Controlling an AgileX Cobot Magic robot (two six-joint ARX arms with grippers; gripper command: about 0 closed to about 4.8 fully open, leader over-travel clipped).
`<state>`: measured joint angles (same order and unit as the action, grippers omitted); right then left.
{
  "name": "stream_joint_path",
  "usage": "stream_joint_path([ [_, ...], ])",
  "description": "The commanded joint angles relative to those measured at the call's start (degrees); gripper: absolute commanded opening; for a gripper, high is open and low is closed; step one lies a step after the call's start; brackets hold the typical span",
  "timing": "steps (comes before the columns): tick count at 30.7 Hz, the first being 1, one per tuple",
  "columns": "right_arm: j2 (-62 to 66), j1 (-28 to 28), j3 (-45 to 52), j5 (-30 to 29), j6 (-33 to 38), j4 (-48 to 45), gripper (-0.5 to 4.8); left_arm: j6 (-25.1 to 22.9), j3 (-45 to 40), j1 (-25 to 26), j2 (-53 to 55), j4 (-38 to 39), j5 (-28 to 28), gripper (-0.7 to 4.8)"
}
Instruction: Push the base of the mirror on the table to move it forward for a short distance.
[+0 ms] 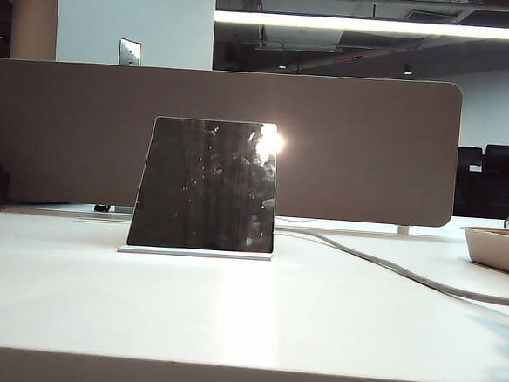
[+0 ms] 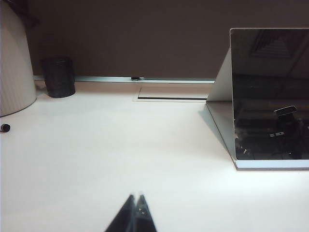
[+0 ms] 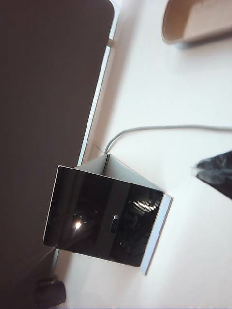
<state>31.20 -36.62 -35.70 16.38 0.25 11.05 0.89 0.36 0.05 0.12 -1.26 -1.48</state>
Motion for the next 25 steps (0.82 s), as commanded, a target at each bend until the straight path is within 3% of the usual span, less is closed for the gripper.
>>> stream_joint_path([
  [1, -1.46, 6.05, 0.22, -3.43, -0.63, 0.28, -0.05, -0.24, 0.04, 0.07, 0.02, -0.48, 0.20, -0.01],
  [10, -8.96, 29.27, 12.92, -18.10, 3.82, -9.68, -0.05, -0.24, 0.07, 0.07, 0.02, -0.57, 0.22, -0.01],
  [14, -15.06, 30.49, 20.37, -12.87, 2.32, -14.19, -0.05, -0.24, 0.07, 0.07, 0.02, -0.52, 0.22, -0.01],
  [25, -26.93, 32.98, 32.20, -16.15, 3.85, -17.42, -0.05, -0.24, 0.07, 0.09, 0.02, -0.52, 0.24, -0.01],
])
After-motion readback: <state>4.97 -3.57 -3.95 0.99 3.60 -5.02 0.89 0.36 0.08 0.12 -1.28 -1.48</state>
